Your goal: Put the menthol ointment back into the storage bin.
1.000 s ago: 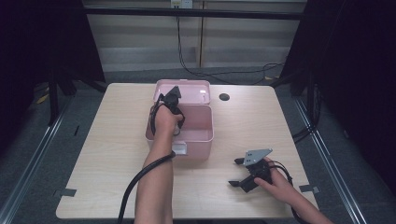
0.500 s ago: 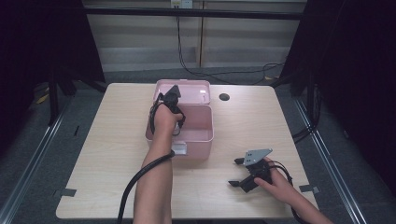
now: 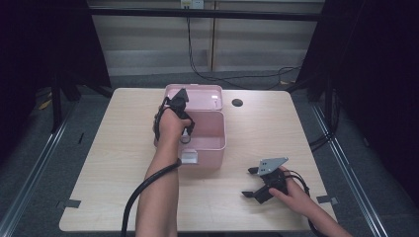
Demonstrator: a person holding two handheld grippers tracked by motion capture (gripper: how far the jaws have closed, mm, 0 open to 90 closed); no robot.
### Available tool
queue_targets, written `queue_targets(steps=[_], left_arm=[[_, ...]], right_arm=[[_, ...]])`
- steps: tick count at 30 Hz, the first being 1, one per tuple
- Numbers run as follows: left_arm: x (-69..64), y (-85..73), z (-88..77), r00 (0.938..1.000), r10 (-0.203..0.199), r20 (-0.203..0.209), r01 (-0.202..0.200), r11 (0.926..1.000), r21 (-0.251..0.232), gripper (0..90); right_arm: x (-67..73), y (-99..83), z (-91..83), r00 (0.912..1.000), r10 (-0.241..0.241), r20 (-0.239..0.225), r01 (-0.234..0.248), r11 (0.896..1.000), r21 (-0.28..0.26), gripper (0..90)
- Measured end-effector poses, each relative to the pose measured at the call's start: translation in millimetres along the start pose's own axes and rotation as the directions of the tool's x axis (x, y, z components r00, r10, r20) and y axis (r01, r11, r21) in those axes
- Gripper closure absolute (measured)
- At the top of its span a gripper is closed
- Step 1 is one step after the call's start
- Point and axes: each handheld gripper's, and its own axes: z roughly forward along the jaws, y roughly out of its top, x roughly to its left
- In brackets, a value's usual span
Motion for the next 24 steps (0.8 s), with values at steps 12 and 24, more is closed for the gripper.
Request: queue_targets(steps=[12, 24], left_arm=[[0.3, -6.1, -17.9, 0.9995, 0.025, 0.022, -0.025, 0.9997, 0.004, 33.0], [1.1, -11.6, -36.9, 0.9979, 0.051, 0.039, -0.051, 0.9987, 0.002, 27.7]], right_arm=[[0.0, 0.0, -0.1, 1.0, 0.0, 0.0, 0.0, 1.0, 0.001, 11.4], [0.1, 0.0, -0.1, 1.0, -0.001, 0.001, 0.0, 1.0, 0.001, 11.4]])
